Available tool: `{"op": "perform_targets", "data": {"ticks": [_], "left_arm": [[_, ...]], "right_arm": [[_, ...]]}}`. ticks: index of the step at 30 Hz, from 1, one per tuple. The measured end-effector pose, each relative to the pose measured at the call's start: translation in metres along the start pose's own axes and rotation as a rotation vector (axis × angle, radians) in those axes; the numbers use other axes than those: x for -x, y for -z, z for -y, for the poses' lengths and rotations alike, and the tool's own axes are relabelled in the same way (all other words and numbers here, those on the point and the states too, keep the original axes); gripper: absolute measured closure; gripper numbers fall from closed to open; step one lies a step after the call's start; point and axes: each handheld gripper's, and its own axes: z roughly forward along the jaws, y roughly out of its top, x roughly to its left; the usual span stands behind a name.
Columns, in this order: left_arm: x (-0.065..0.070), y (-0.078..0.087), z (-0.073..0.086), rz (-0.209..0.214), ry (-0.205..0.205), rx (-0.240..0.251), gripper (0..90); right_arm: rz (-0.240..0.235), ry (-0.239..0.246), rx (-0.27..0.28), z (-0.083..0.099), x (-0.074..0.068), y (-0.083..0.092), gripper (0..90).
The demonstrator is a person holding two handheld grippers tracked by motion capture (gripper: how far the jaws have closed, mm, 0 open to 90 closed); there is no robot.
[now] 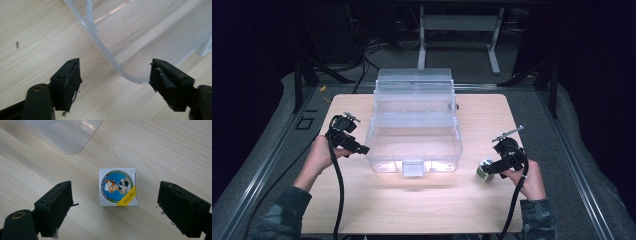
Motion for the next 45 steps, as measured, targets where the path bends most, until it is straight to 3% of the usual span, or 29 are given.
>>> {"op": "perform_targets", "data": {"ticks": [3,9,13,20,22,40,45], "left_arm": [[-0.001,0.008,0.009,0.008,-0.001,0.008,16.9],[-0.004,0.013,0.031,-0.045,0.021,-0.017,10.8],[-0.004,0.005,0.051,-0.063,0.049,-0.002,8.2],[-0.004,-0.014,0.082,-0.033,0.128,0.034,8.9],[-0.004,-0.019,0.085,-0.032,0.114,-0.010,9.4],[-0.007,-0.028,0.095,-0.010,0.128,-0.014,8.6],[-0.007,-0.030,0.096,-0.003,0.127,-0.021,8.3]], "right_arm": [[-0.007,0.005,-0.002,0.000,-0.001,0.000,11.9],[-0.001,0.019,-0.018,-0.001,-0.003,-0.003,11.7],[0.005,0.024,-0.028,-0.001,-0.004,-0.004,11.9],[0.002,0.033,-0.037,-0.001,-0.004,-0.006,12.8],[0.007,0.036,-0.048,-0.002,-0.004,-0.008,13.0],[0.049,0.093,-0.100,-0.006,-0.013,-0.021,14.9],[0.047,0.082,-0.103,-0.006,-0.011,-0.027,15.2]]}}
